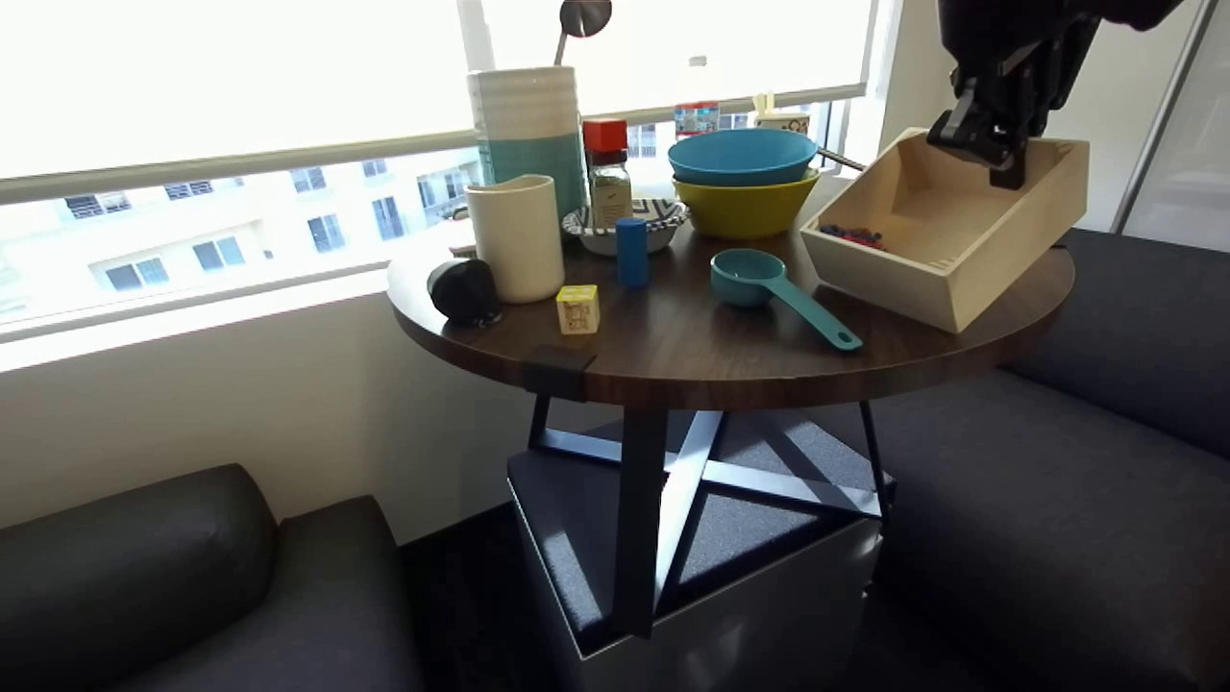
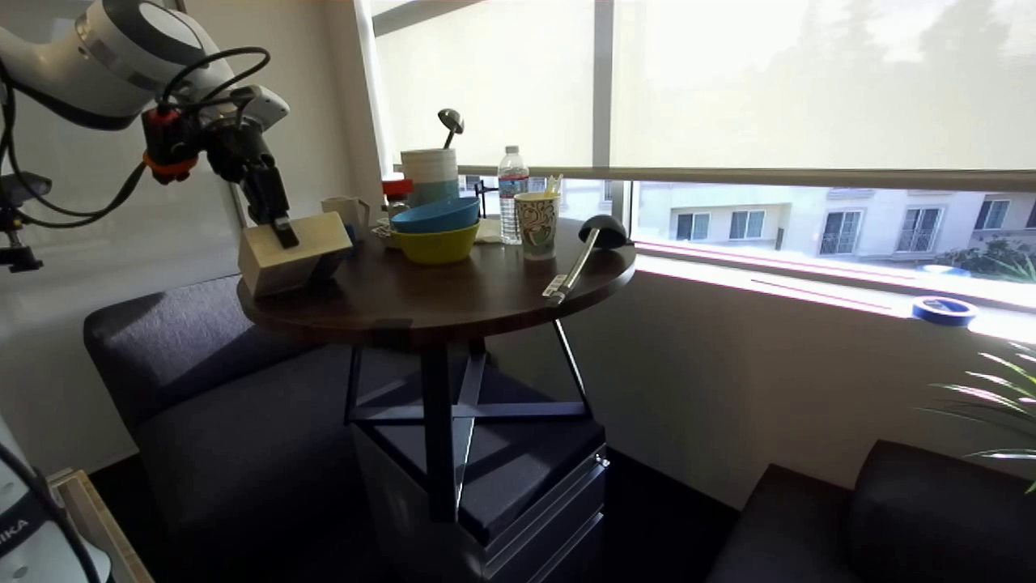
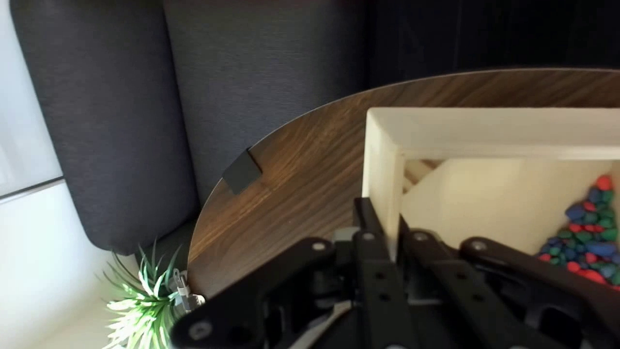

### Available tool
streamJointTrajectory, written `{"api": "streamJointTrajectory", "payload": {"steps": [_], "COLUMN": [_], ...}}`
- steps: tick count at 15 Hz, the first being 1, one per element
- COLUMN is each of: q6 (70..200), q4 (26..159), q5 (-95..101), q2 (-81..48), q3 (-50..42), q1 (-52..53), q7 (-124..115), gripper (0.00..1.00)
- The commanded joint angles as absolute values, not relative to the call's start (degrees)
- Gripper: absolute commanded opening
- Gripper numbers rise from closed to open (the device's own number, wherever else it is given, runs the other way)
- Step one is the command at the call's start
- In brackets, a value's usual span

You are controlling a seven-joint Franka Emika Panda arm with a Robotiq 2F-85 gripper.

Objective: Pour some content from the wooden box into the blue scoop on the table

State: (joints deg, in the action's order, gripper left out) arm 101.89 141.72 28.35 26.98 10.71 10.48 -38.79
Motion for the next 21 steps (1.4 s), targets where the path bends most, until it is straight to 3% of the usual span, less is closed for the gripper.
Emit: {"api": "streamJointTrajectory", "payload": {"steps": [1, 21], "q6": [106.94, 116.34], "q4": [146.51, 152.86], "q5": [25.18, 12.11], "q2": [31.98, 34.39], "q3": [10.51, 7.22], "q1": [7.75, 1.04], "q7": [-40.08, -32.61], "gripper": [0.01, 0.01]}}
